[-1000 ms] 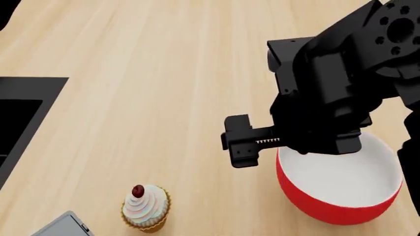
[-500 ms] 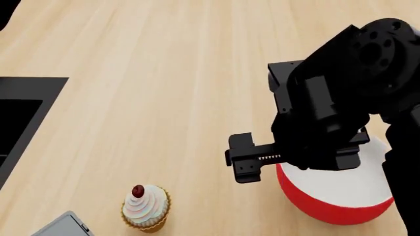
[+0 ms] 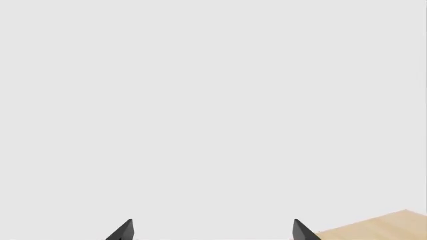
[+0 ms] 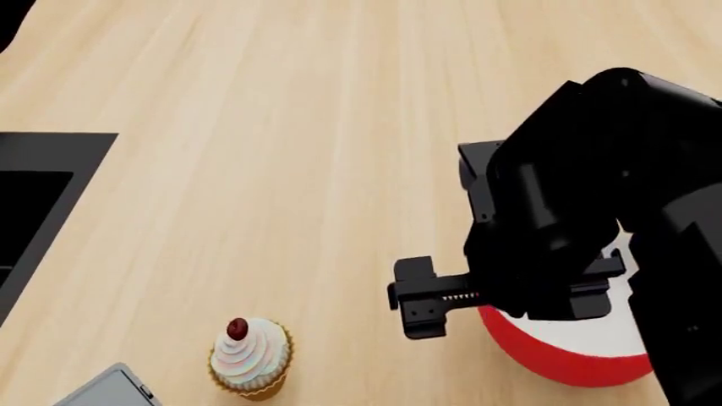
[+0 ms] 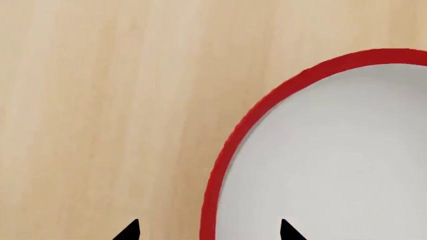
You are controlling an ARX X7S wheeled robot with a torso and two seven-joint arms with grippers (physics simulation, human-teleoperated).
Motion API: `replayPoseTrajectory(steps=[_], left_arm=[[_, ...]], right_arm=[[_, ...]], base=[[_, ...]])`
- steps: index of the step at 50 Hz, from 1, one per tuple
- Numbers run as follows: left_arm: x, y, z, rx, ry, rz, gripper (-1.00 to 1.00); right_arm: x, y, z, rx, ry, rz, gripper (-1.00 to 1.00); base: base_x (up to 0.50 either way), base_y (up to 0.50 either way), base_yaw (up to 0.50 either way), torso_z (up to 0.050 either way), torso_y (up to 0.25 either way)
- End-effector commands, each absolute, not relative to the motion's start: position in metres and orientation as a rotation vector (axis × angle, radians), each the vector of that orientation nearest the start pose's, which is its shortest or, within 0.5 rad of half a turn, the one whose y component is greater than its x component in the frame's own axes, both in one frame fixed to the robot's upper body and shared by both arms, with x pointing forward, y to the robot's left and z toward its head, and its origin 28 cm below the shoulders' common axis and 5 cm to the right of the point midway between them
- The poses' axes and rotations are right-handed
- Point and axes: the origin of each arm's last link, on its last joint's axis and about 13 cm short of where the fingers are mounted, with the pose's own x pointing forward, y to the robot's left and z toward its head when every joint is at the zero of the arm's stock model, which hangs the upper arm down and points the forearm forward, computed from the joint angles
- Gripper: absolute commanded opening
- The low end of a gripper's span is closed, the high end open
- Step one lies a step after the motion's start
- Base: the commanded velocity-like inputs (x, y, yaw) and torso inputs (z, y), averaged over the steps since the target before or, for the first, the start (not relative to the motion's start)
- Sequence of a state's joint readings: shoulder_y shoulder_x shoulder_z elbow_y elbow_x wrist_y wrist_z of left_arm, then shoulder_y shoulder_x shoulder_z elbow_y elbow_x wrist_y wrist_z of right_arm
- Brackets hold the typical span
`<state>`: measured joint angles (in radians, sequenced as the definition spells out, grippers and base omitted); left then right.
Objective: Move the fresh-baked cupcake off the tray onto the counter, and place the bowl used for mixing into the sink.
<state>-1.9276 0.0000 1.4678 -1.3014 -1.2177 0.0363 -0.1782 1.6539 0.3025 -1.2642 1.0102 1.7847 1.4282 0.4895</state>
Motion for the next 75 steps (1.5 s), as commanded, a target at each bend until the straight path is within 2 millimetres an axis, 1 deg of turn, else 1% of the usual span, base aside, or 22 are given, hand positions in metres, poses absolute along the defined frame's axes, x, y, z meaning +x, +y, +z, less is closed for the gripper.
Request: replayPoseTrajectory(steps=[1, 2, 3, 8, 17, 25, 29, 33, 35, 37, 41, 49, 51, 58, 60, 62, 70, 75], left_arm=[[0.417, 0.168, 0.422, 0.246, -0.504, -0.053, 1.00], [0.417, 0.168, 0.422, 0.245, -0.505, -0.053, 1.00], [0.417, 0.168, 0.422, 0.245, -0.505, -0.053, 1.00], [0.417, 0.168, 0.422, 0.245, -0.505, -0.053, 1.00], [0.417, 0.168, 0.422, 0.243, -0.505, -0.054, 1.00], [0.417, 0.168, 0.422, 0.245, -0.505, -0.054, 1.00], [0.417, 0.169, 0.422, 0.236, -0.506, -0.044, 1.00], [0.416, 0.168, 0.422, 0.241, -0.503, -0.048, 1.00], [0.417, 0.168, 0.422, 0.243, -0.502, -0.049, 1.00], [0.416, 0.168, 0.422, 0.241, -0.502, -0.048, 1.00], [0.417, 0.168, 0.422, 0.242, -0.501, -0.048, 1.00], [0.417, 0.169, 0.422, 0.241, -0.503, -0.047, 1.00], [0.417, 0.169, 0.422, 0.241, -0.503, -0.047, 1.00], [0.417, 0.169, 0.422, 0.241, -0.503, -0.046, 1.00], [0.416, 0.168, 0.422, 0.243, -0.503, -0.046, 1.00], [0.417, 0.169, 0.422, 0.243, -0.502, -0.045, 1.00], [0.417, 0.169, 0.422, 0.245, -0.501, -0.045, 1.00], [0.417, 0.168, 0.422, 0.245, -0.500, -0.045, 1.00]], right_arm=[[0.352, -0.116, 0.258, -0.122, 1.256, 0.139, 1.00], [0.351, -0.116, 0.258, -0.127, 1.256, 0.153, 1.00], [0.351, -0.116, 0.258, -0.128, 1.258, 0.142, -1.00], [0.350, -0.116, 0.257, -0.133, 1.256, 0.147, -1.00], [0.348, -0.115, 0.266, -0.158, 1.231, 0.142, -1.00], [0.344, -0.110, 0.293, -0.239, 1.178, 0.147, -1.00], [0.342, -0.111, 0.303, -0.256, 1.165, 0.139, -1.00], [0.341, -0.111, 0.319, -0.284, 1.129, 0.137, -1.00], [0.342, -0.114, 0.321, -0.279, 1.126, 0.126, -1.00], [0.341, -0.114, 0.328, -0.288, 1.110, 0.127, -1.00], [0.341, -0.114, 0.335, -0.300, 1.092, 0.131, -1.00], [0.341, -0.112, 0.342, -0.335, 1.071, 0.153, -1.00], [0.341, -0.108, 0.343, -0.377, 1.059, 0.201, -1.00], [0.342, -0.106, 0.348, -0.452, 1.036, 0.171, -1.00], [0.342, -0.103, 0.347, -0.528, 1.047, 0.147, -1.00], [0.343, -0.104, 0.347, -0.558, 1.051, 0.122, -1.00], [0.344, -0.103, 0.345, -0.582, 1.049, 0.137, -1.00], [0.344, -0.100, 0.347, -0.581, 1.033, 0.156, -1.00]], base=[[0.00, 0.00, 0.00, 0.000, 0.000], [0.00, 0.00, 0.00, 0.000, 0.000], [0.00, 0.00, 0.00, 0.000, 0.000], [0.00, 0.00, 0.00, 0.000, 0.000], [0.00, 0.00, 0.00, 0.000, 0.000], [0.00, 0.00, 0.00, 0.000, 0.000], [0.00, 0.00, 0.00, 0.000, 0.000], [0.00, 0.00, 0.00, 0.000, 0.000], [0.00, 0.00, 0.00, 0.000, 0.000], [0.00, 0.00, 0.00, 0.000, 0.000], [0.00, 0.00, 0.00, 0.000, 0.000], [0.00, 0.00, 0.00, 0.000, 0.000], [0.00, 0.00, 0.00, 0.000, 0.000], [0.00, 0.00, 0.00, 0.000, 0.000], [0.00, 0.00, 0.00, 0.000, 0.000], [0.00, 0.00, 0.00, 0.000, 0.000], [0.00, 0.00, 0.00, 0.000, 0.001], [0.00, 0.00, 0.00, 0.000, 0.000]])
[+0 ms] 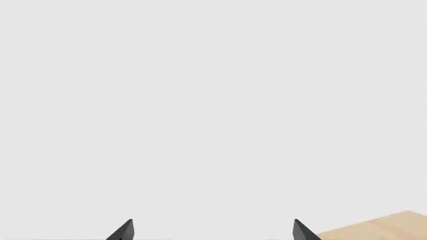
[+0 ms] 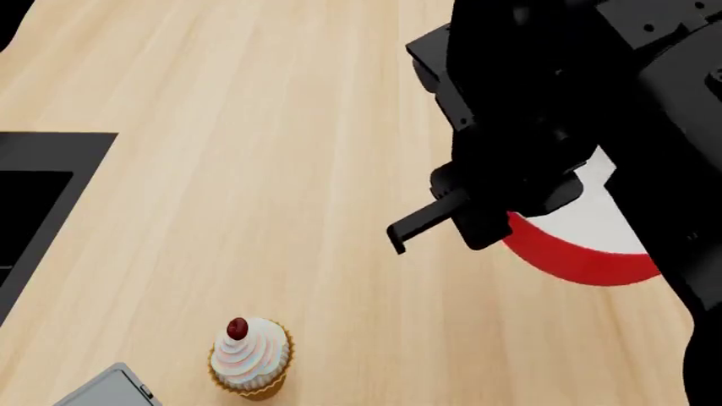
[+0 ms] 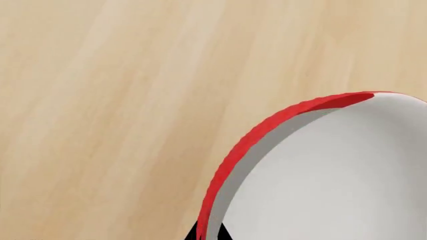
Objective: Move the fresh-baked cupcake off the tray onto the counter, and place the bowl used for mixing into the sink.
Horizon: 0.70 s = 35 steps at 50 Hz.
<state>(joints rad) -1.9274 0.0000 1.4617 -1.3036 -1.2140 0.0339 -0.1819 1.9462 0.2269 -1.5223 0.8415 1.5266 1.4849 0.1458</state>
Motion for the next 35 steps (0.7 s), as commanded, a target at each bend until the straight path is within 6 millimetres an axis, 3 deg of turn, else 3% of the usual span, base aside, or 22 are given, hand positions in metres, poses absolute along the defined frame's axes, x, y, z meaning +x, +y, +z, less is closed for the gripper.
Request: replayPoseTrajectory(steps=[1, 12, 35], left_arm=[[0.4166, 0.1684, 0.4216, 0.245, -0.500, -0.045, 1.00], [0.4164, 0.1683, 0.4220, 0.246, -0.499, -0.045, 1.00], [0.4165, 0.1686, 0.4220, 0.241, -0.502, -0.044, 1.00]], right_arm=[[0.3432, -0.0992, 0.3489, -0.579, 1.031, 0.164, -1.00], [0.3419, -0.0968, 0.3512, -0.575, 1.017, 0.163, -1.00], [0.3424, -0.0943, 0.3543, -0.600, 0.989, 0.166, -1.00]], base=[[0.00, 0.00, 0.00, 0.000, 0.000], [0.00, 0.00, 0.00, 0.000, 0.001], [-0.14, 0.13, 0.00, 0.000, 0.000]])
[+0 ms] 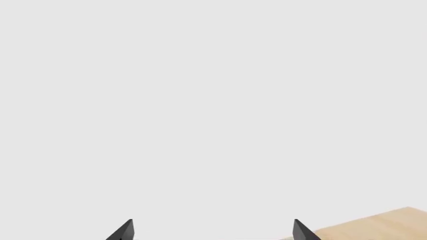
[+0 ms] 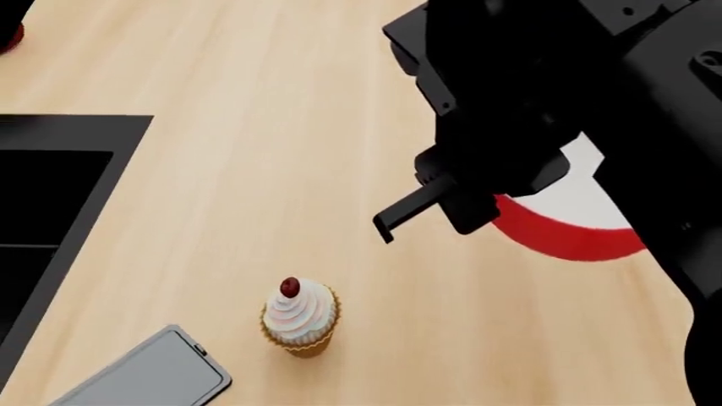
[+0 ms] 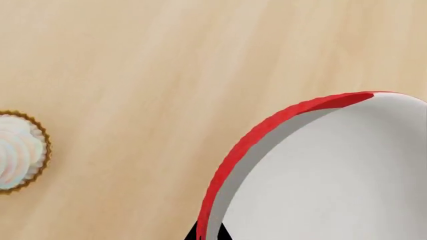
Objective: Move the fresh-baked cupcake off the tray onto the counter, and place the bowl used for mixing into the sink.
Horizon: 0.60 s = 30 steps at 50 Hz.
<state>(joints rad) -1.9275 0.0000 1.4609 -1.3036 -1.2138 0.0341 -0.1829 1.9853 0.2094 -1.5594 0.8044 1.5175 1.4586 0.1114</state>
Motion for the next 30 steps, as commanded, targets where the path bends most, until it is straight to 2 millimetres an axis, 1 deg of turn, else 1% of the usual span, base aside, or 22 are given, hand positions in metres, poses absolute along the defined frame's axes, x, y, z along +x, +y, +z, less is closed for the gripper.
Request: replayPoseTrajectory(steps=[1, 13, 18, 19, 24, 30], left_arm=[[0.417, 0.169, 0.422, 0.242, -0.502, -0.045, 1.00], [0.417, 0.169, 0.422, 0.241, -0.502, -0.045, 1.00], [0.417, 0.169, 0.422, 0.242, -0.500, -0.046, 1.00], [0.417, 0.169, 0.422, 0.242, -0.500, -0.046, 1.00], [0.417, 0.169, 0.422, 0.245, -0.499, -0.048, 1.00], [0.417, 0.169, 0.422, 0.242, -0.501, -0.046, 1.00]], right_arm=[[0.343, -0.094, 0.354, -0.600, 0.989, 0.169, -1.00], [0.343, -0.093, 0.360, -0.648, 0.974, 0.155, -1.00], [0.341, -0.090, 0.366, -0.665, 0.961, 0.166, -1.00], [0.339, -0.086, 0.370, -0.697, 0.947, 0.170, -1.00], [0.340, -0.084, 0.370, -0.699, 0.941, 0.188, -1.00], [0.340, -0.084, 0.366, -0.699, 0.940, 0.196, -1.00]], base=[[0.00, 0.20, 0.00, 0.000, 0.000], [0.00, 0.21, 0.00, 0.000, 0.000], [0.00, 0.22, 0.00, 0.000, 0.002], [0.00, 0.22, 0.00, 0.000, 0.000], [0.00, 0.22, 0.00, 0.000, 0.000], [0.00, 0.22, 0.00, 0.000, 0.000]])
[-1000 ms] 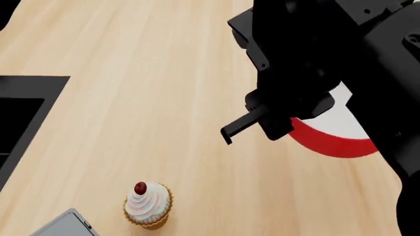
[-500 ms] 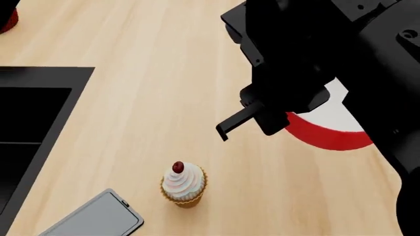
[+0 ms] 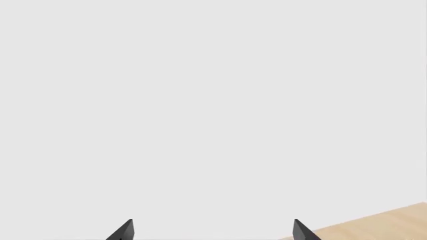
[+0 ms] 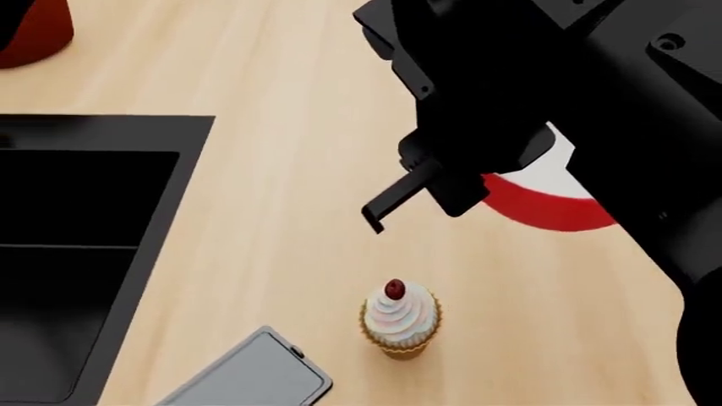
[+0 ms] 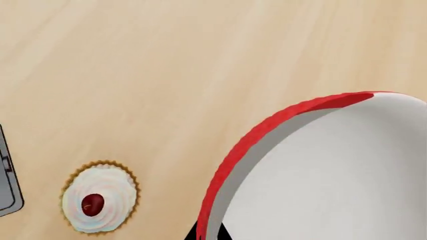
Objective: Move the fresh-baked cupcake off the tray onto the counter, and place the bowl used for mixing into the sink.
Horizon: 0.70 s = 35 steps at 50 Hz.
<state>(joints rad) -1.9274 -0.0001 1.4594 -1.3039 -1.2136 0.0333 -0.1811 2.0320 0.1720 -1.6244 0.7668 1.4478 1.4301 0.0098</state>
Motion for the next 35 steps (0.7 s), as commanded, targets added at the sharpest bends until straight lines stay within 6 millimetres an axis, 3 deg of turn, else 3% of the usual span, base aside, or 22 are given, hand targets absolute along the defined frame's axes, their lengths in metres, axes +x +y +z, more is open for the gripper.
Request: replayPoseTrajectory(steps=[1, 35], left_arm=[[0.4166, 0.1685, 0.4217, 0.242, -0.500, -0.046, 1.00], [0.4166, 0.1684, 0.4217, 0.245, -0.501, -0.046, 1.00]], right_arm=[[0.3402, -0.0846, 0.3665, -0.695, 0.940, 0.193, -1.00], [0.3402, -0.0842, 0.3621, -0.699, 0.952, 0.197, -1.00]], base=[[0.00, 0.22, 0.00, 0.000, 0.000], [0.00, 0.22, 0.00, 0.000, 0.001]])
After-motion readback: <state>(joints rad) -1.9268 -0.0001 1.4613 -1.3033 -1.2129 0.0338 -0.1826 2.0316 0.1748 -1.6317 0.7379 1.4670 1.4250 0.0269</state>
